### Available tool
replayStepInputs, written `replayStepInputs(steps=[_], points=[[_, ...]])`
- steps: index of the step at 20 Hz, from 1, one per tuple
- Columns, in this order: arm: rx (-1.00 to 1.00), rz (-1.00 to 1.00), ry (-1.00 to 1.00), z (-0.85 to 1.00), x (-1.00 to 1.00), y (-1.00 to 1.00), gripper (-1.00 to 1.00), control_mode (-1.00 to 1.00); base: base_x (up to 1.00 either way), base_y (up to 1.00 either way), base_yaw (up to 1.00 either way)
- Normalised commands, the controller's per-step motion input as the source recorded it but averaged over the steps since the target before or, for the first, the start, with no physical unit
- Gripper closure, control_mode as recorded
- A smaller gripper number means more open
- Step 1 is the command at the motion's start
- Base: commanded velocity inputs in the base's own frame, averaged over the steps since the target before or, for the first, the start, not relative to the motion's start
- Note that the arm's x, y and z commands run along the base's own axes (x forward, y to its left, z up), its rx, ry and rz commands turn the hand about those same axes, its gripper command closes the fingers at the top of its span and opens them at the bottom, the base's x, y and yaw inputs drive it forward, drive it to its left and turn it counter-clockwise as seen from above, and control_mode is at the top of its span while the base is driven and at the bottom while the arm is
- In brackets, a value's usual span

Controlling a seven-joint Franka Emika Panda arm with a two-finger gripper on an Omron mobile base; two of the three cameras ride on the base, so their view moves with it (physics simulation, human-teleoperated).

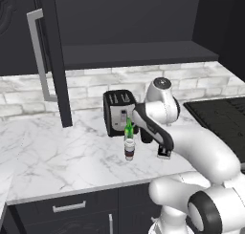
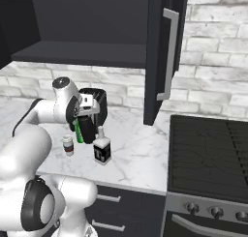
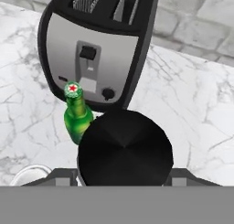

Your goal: Sort all alcoholic drinks to one cabinet, and non-alcoholic drinks to the other.

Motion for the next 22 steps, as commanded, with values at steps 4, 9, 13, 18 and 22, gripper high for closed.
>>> replayStepInputs(steps=[4,9,13,18,22], points=[[-0.04,0.01,-0.06,0.6,-0.11,-0.01,1.0,-1.0,0.0,0.0,0.0],[0.0,0.0,0.0,0.57,-0.02,0.03,1.0,-1.0,0.0,0.0,0.0],[0.0,0.0,0.0,0.61,0.0,0.0,1.0,-1.0,0.0,0.0,0.0],[0.0,0.0,0.0,0.61,-0.01,0.0,1.0,-1.0,0.0,0.0,0.0],[0.0,0.0,0.0,0.6,-0.02,0.0,1.0,-1.0,0.0,0.0,0.0]])
